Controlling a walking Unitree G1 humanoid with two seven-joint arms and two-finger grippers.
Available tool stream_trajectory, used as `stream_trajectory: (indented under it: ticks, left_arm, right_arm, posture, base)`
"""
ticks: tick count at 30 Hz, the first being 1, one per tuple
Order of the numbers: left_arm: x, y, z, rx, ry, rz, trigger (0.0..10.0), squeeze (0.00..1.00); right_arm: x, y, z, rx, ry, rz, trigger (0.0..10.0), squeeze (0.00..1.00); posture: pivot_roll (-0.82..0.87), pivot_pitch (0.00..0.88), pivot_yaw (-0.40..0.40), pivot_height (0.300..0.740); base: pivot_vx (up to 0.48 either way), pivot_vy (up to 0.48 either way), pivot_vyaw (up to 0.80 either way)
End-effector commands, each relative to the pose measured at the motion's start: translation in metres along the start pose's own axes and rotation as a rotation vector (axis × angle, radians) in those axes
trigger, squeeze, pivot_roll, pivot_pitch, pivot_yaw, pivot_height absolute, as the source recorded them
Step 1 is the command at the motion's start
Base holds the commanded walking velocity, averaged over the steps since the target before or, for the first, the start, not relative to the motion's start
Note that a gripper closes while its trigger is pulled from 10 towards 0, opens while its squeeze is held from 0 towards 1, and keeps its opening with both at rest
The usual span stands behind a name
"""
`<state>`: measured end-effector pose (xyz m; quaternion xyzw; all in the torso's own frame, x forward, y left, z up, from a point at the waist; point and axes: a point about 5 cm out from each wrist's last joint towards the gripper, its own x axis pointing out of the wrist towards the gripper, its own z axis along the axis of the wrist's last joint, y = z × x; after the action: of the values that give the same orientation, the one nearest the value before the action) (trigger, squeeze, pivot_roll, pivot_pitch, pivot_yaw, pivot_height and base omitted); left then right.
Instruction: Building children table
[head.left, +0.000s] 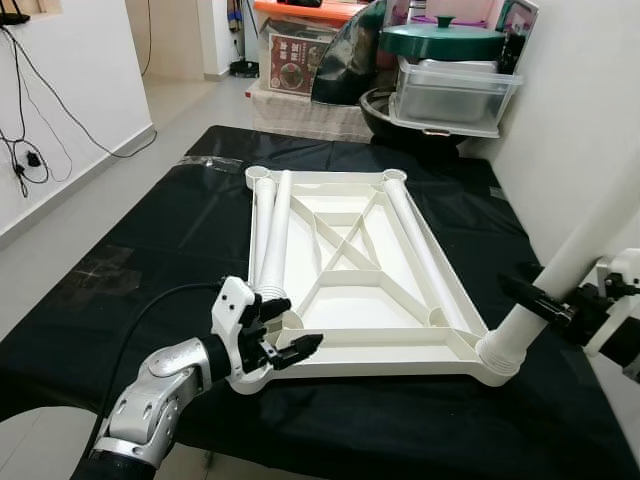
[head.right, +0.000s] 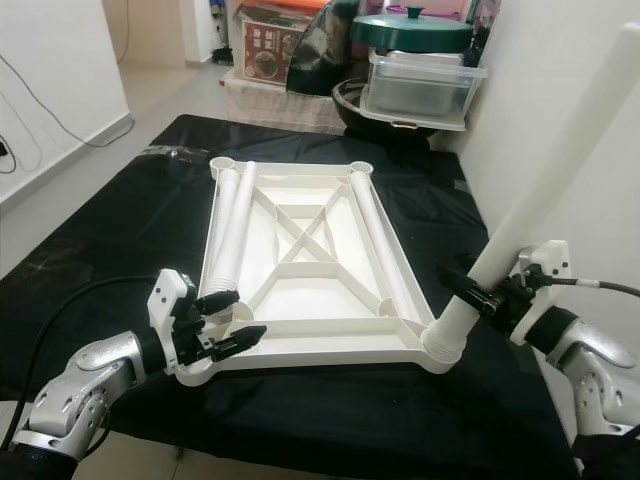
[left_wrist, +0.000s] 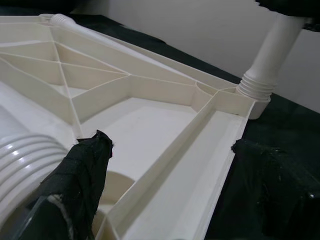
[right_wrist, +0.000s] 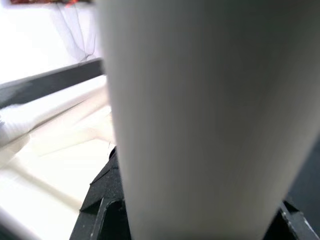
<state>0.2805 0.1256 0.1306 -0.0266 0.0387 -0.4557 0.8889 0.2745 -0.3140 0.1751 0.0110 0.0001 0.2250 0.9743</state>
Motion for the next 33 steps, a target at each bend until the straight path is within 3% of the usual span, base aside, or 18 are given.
stream_trajectory:
  ticks: [1,2,4,7,9,12,15,17,18,19,20,21,24,25,27,28,29,33]
  left_arm:
    - [0.003,-0.002,-0.002,0.004,0.004,-0.008,10.0,0.00]
    - [0.003,-0.002,-0.002,0.004,0.004,-0.008,10.0,0.00]
    - [0.002,-0.001,-0.002,0.006,0.005,-0.003,10.0,0.00]
    - [0.001,-0.001,-0.003,0.005,0.004,-0.001,10.0,0.00]
    - [-0.001,-0.002,-0.004,0.004,0.008,0.003,10.0,0.00]
    - [-0.001,-0.002,-0.004,0.004,0.009,0.002,10.0,0.00]
    - [0.001,-0.001,-0.002,0.007,0.008,-0.002,10.0,0.00]
    - [0.001,-0.001,-0.002,0.008,0.008,-0.002,10.0,0.00]
    - [0.002,0.000,-0.002,0.009,0.007,-0.001,10.0,0.00]
    - [0.002,0.000,-0.002,0.009,0.007,-0.001,10.0,0.00]
    - [0.002,0.000,-0.002,0.010,0.007,-0.001,10.0,0.00]
    - [0.002,0.000,-0.002,0.010,0.006,-0.001,10.0,0.00]
    - [0.004,-0.001,-0.003,0.005,0.000,-0.002,10.0,0.00]
    - [0.005,-0.002,-0.003,0.003,-0.001,-0.002,10.0,0.00]
    - [0.005,-0.002,-0.003,0.003,-0.001,-0.002,10.0,0.00]
    - [0.005,-0.002,-0.003,0.001,-0.002,-0.003,10.0,0.00]
    - [0.005,-0.002,-0.003,0.001,-0.002,-0.003,10.0,0.00]
    - [0.009,-0.004,-0.004,-0.003,0.000,-0.017,10.0,0.00]
  right_arm:
    - [-0.001,-0.007,-0.014,-0.004,0.065,-0.152,0.0,0.00]
    - [-0.001,-0.007,-0.014,-0.004,0.065,-0.152,0.0,0.00]
    - [0.000,-0.013,-0.022,0.118,0.050,-0.514,0.0,0.00]
    - [0.000,-0.004,-0.025,0.166,0.043,-0.654,0.0,0.00]
    - [0.008,0.037,-0.029,0.293,-0.023,-0.860,0.0,0.00]
    - [0.013,0.056,-0.029,0.310,-0.029,-0.897,0.0,0.00]
    - [0.049,0.103,-0.018,0.260,0.002,-0.801,0.0,0.00]
    - [0.052,0.105,-0.016,0.248,0.006,-0.789,0.0,0.00]
    - [0.055,0.107,-0.013,0.234,0.018,-0.764,4.2,0.00]
    - [0.055,0.107,-0.013,0.234,0.018,-0.764,4.2,0.00]
    - [0.056,0.106,-0.006,0.240,-0.023,-0.741,10.0,0.21]
    - [0.056,0.106,0.001,0.240,-0.043,-0.715,10.0,1.00]
    - [0.053,0.106,0.021,0.231,-0.092,-0.590,10.0,0.99]
    - [0.051,0.106,0.028,0.214,-0.109,-0.547,10.0,0.70]
    - [0.051,0.106,0.028,0.214,-0.109,-0.547,10.0,0.70]
    - [0.049,0.105,0.034,0.197,-0.137,-0.488,10.0,0.00]
    - [0.049,0.105,0.034,0.197,-0.137,-0.488,10.0,0.00]
    - [0.023,0.110,0.023,0.144,-0.119,0.048,10.0,0.00]
  posture:
    - [0.13,0.000,-0.115,0.740]
    - [0.13,0.000,-0.115,0.740]
    - [0.12,0.000,-0.117,0.740]
    - [0.13,0.000,-0.118,0.740]
    - [0.13,0.000,-0.112,0.740]
    - [0.13,0.000,-0.112,0.740]
    - [0.12,0.000,-0.105,0.740]
    - [0.12,0.000,-0.105,0.740]
    - [0.12,0.000,-0.105,0.740]
    - [0.12,0.000,-0.105,0.740]
    - [0.12,0.000,-0.105,0.740]
    - [0.11,0.000,-0.106,0.740]
    - [0.11,0.000,-0.106,0.740]
    - [0.11,0.000,-0.106,0.740]
    - [0.11,0.000,-0.106,0.740]
    - [0.11,0.000,-0.105,0.740]
    - [0.11,0.000,-0.105,0.740]
    - [0.10,0.000,-0.102,0.740]
  base:
    - [0.000,0.000,0.00]
    - [0.000,0.000,0.00]
    - [0.000,0.000,0.00]
    - [0.000,0.000,0.00]
    - [0.000,0.000,0.00]
    - [0.000,0.000,0.00]
    - [0.000,0.000,0.00]
    - [0.000,0.000,0.00]
    - [0.000,0.000,0.00]
    - [0.000,0.000,0.00]
    - [0.000,0.000,0.00]
    - [0.000,0.000,0.00]
    - [0.000,0.000,0.00]
    - [0.000,0.000,0.00]
    - [0.000,0.000,0.00]
    - [0.000,0.000,0.00]
    - [0.000,0.000,0.00]
    - [0.000,0.000,0.00]
